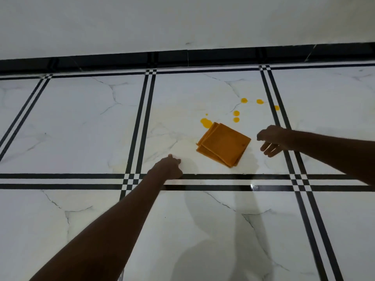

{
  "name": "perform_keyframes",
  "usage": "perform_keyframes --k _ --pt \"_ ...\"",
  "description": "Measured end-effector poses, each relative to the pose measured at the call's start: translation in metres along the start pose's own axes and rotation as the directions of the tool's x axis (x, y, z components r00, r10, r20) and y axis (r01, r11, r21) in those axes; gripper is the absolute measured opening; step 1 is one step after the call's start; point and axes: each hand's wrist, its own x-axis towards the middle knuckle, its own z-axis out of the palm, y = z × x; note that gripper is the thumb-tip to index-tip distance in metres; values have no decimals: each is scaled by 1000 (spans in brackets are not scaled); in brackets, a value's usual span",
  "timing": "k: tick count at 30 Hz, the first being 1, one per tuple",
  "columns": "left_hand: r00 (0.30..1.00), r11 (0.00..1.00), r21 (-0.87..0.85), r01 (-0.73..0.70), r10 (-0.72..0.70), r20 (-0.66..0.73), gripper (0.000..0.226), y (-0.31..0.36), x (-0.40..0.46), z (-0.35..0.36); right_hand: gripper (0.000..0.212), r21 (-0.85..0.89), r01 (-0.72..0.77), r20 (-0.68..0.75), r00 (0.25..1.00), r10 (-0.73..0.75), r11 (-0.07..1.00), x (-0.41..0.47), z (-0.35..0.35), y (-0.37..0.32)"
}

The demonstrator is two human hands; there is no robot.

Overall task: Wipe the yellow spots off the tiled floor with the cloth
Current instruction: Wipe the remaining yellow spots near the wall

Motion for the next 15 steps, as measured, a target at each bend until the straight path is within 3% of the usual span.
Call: perform_keyframes --k 3,7,12,15 --pt "998 998 -49 34 -36 -42 51 6 -4 -29 30 -233 135 11 991 -136 963 4 1 13" --pt "996 999 -3 43 -43 -83 48 21 -26 -71 25 -515 416 60 890 -453 749 -2 35 12" --pt "998 999 21 28 -27 -49 59 24 -15 -98 67 -704 506 57 739 -671 498 12 82 -5" --pt "996 1000 24 1 1 -94 66 16 27 -93 64 -783 498 88 682 -726 374 53 98 -14"
